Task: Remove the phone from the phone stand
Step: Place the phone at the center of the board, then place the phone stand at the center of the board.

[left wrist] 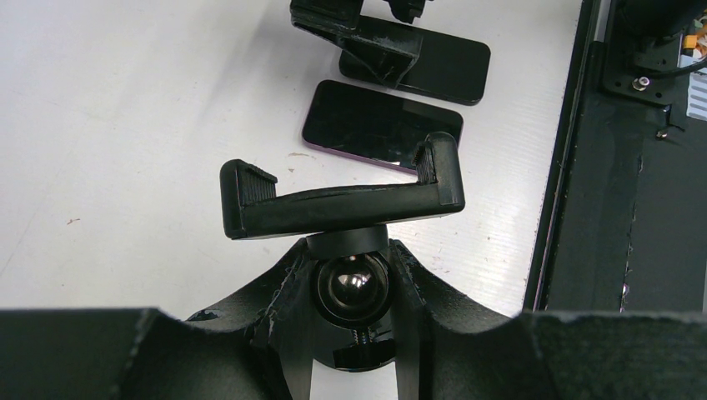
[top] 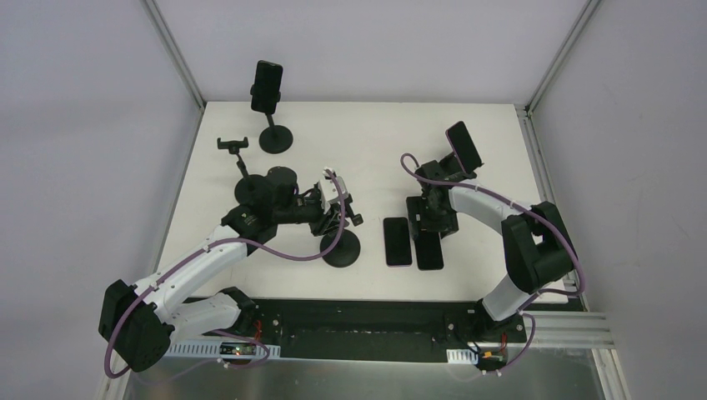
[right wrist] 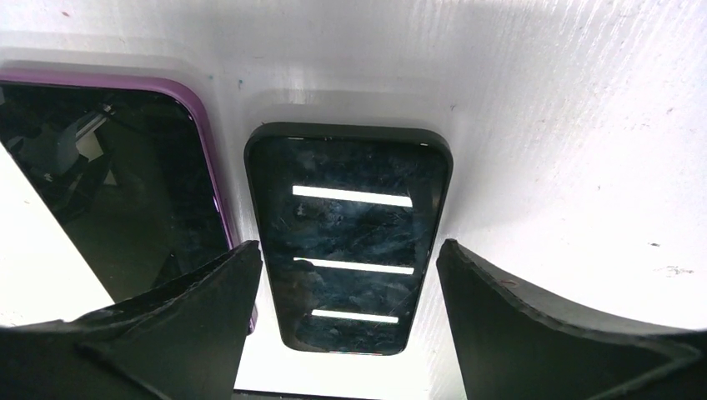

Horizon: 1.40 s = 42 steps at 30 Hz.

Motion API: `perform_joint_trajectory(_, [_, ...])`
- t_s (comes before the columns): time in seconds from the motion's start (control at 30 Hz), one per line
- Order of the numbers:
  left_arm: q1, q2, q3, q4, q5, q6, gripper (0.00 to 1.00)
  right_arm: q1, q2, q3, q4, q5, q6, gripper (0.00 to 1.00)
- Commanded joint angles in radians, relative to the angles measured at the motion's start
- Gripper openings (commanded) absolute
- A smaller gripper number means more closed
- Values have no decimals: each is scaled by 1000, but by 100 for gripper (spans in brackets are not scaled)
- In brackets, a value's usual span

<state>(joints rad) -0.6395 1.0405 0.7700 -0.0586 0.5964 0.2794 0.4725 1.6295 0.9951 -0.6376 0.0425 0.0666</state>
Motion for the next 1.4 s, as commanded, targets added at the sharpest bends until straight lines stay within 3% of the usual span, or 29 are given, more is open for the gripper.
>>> perform_joint_trajectory(0.0, [6,-25,-2,-4,5,22,0,-5,-9,45,-41,18,-6,81])
perform_joint_trajectory(0.33, [13,43,114,-5,-46,-8,0,-16,-190,91,-28,10,65,82])
perform_joint_trajectory(0.53, [79,128,240,-5,-71,-34,0,-17,-295,102,-16,-69,90,85])
perform_joint_trajectory(0.67, [122,140,281,-6,-105,-65,0,-20,-355,81,-6,-33,86,86])
perform_joint_trajectory(0.93, [259,-12,213,-30,-160,-159,0,-31,-420,57,14,23,65,87])
perform_joint_trajectory(1.13, [350,-188,95,-133,-341,-178,0,-35,-412,83,12,3,102,87])
perform_joint_trajectory(1.37, [645,-277,42,-139,-369,-276,0,-35,-398,94,18,-72,125,87])
